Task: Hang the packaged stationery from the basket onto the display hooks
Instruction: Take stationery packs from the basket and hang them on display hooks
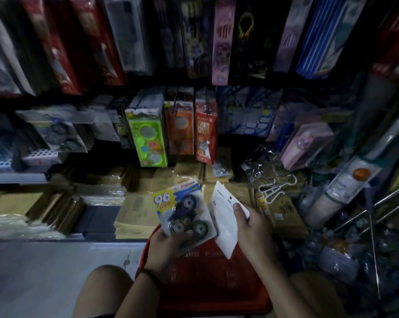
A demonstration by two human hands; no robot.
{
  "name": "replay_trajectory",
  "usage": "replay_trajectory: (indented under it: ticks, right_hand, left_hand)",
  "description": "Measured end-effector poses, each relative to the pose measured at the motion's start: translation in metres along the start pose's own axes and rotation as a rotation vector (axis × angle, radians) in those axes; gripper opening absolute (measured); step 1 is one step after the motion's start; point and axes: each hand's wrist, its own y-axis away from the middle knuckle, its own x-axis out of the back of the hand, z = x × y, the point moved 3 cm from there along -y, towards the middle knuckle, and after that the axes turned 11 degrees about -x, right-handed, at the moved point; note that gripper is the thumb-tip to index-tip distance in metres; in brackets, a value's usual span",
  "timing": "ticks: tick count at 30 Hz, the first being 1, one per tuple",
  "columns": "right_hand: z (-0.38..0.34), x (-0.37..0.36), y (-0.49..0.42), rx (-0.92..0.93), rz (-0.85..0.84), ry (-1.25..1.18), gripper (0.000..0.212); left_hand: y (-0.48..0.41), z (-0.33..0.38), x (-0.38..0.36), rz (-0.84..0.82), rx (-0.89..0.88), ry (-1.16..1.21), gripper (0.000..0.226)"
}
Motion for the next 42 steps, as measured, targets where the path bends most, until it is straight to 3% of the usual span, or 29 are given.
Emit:
replay_trajectory:
  ticks: [4,6,11,14,17,22,26,29,31,34,39,42]
  right_hand:
    - [-0.045,0.006,0.009,0.106,0.059,0.094,0.035]
    - [-0.069,0.002,0.018,0.170,0.073,0.110,0.037]
    - [-0.087,-0.021,0.035,0.133,-0.150,0.129,0.063]
    - [-0.087,-0.024,0.034,0.120,-0.265,-0.019,0.046]
    - [-0.089,-0.022,0.032,0.175,-0.333,0.012,0.034]
    - [-0.095,0.002,0.021,0.405,-0.368,0.267,0.063]
    - [-0.116,0.025,0.002,0.557,-0.391,0.408,0.093]
    - [-0.144,0.030,-0.007,0.630,-0.433,0.460,0.114]
    - [-0.167,0.032,-0.012,0.672,-0.391,0.463,0.121]
    - [-0.206,0.040,-0.017,0.738,-0.290,0.444,0.111]
    - [-0.269,0.059,-0.022,0.896,-0.182,0.498,0.113]
    - [-0.307,0.066,-0.029,0.975,-0.186,0.477,0.112]
  left_hand:
    - [0.008,0.027,-0.022,-0.042,-0.146,-0.138,0.029]
    - [0.012,0.033,-0.040,-0.084,-0.148,-0.170,0.039]
    - [0.036,0.050,-0.063,-0.342,-0.080,0.083,0.054]
    - [0.044,0.055,-0.063,-0.331,-0.120,0.002,0.055]
    - [0.041,0.065,-0.056,-0.229,-0.199,-0.082,0.046]
    - [0.032,0.099,-0.051,-0.124,-0.209,0.017,0.025]
    - [0.023,0.141,-0.047,-0.119,-0.292,0.017,0.045]
    - [0.018,0.173,-0.054,-0.151,-0.332,0.064,0.043]
    - [0.014,0.195,-0.063,-0.179,-0.359,0.096,0.036]
    - [0.007,0.230,-0.070,-0.258,-0.404,0.094,0.024]
    - [-0.008,0.286,-0.076,-0.383,-0.449,0.079,0.041]
    - [-0.013,0.324,-0.084,-0.408,-0.487,0.081,0.039]
